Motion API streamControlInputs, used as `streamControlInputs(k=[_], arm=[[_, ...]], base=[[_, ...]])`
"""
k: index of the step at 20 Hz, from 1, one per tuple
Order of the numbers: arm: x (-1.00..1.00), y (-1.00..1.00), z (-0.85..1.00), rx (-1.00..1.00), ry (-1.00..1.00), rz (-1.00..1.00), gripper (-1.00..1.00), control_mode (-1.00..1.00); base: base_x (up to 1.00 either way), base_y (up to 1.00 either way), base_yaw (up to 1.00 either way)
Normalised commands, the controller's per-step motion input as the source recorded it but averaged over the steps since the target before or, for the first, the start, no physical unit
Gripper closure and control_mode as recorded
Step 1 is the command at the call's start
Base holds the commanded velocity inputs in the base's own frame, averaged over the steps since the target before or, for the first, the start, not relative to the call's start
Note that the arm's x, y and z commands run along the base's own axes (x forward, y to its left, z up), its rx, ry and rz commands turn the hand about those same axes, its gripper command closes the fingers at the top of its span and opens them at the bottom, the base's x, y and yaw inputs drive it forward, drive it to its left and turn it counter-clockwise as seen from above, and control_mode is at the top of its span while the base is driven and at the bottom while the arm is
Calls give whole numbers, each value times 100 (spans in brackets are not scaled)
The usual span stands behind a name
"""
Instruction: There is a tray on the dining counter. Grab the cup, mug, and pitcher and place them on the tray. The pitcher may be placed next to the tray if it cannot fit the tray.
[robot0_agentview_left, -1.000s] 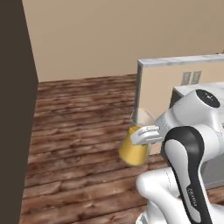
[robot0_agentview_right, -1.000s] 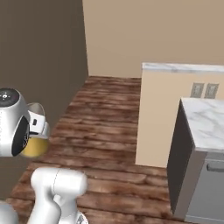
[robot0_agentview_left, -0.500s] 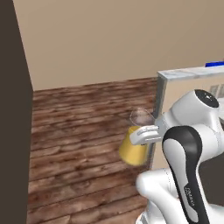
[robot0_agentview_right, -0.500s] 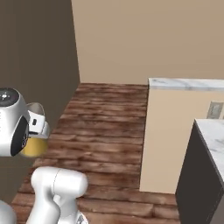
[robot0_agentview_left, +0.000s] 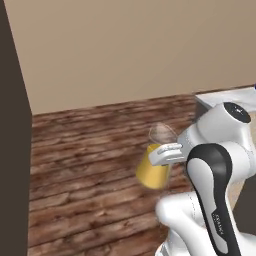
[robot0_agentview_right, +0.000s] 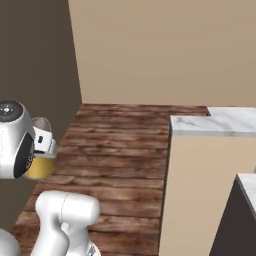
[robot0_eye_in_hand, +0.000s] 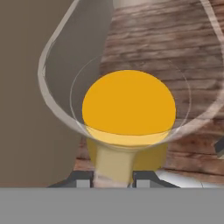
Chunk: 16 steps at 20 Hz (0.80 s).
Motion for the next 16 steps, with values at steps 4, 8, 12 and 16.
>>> streamControlInputs(k=[4,8,12,16], arm=[[0,0,0,0,0,0,100,100],[0,0,0,0,0,0,100,100],[0,0,0,0,0,0,100,100],[0,0,0,0,0,0,100,100]], base=[[100,10,-8],[100,15,-8],[100,14,-11],[100,17,-13]])
